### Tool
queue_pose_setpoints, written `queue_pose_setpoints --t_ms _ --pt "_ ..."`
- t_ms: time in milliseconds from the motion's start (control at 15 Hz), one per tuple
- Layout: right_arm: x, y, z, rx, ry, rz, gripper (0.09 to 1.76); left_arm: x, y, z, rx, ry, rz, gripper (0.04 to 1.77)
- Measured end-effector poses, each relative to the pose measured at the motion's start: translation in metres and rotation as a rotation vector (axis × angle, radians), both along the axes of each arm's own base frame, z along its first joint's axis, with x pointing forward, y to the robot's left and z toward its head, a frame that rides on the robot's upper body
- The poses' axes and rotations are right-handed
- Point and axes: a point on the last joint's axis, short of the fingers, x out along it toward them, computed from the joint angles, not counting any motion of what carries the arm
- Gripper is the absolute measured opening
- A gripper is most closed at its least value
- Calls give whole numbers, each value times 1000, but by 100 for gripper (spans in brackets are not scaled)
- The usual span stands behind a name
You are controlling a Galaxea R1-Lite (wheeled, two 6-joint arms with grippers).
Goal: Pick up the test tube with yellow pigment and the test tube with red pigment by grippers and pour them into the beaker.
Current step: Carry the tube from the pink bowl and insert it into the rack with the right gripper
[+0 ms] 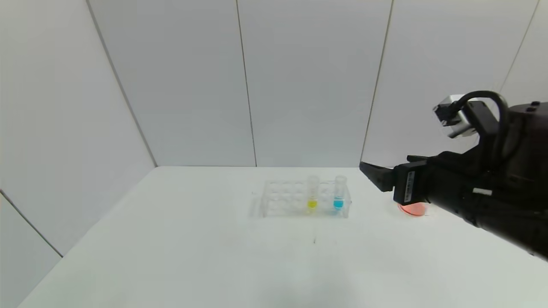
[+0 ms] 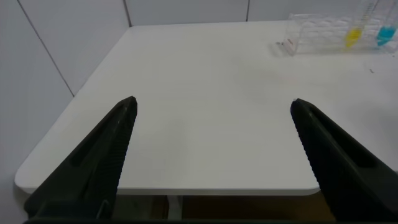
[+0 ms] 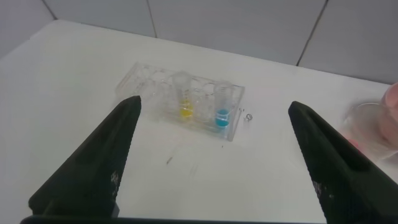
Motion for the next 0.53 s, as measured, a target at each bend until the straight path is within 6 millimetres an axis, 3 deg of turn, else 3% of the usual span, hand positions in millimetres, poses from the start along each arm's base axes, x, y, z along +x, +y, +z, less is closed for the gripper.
queue_pose_setpoints --t_ms 533 --pt "37 42 -53 -37 55 32 170 0 0 0 0 0 0 176"
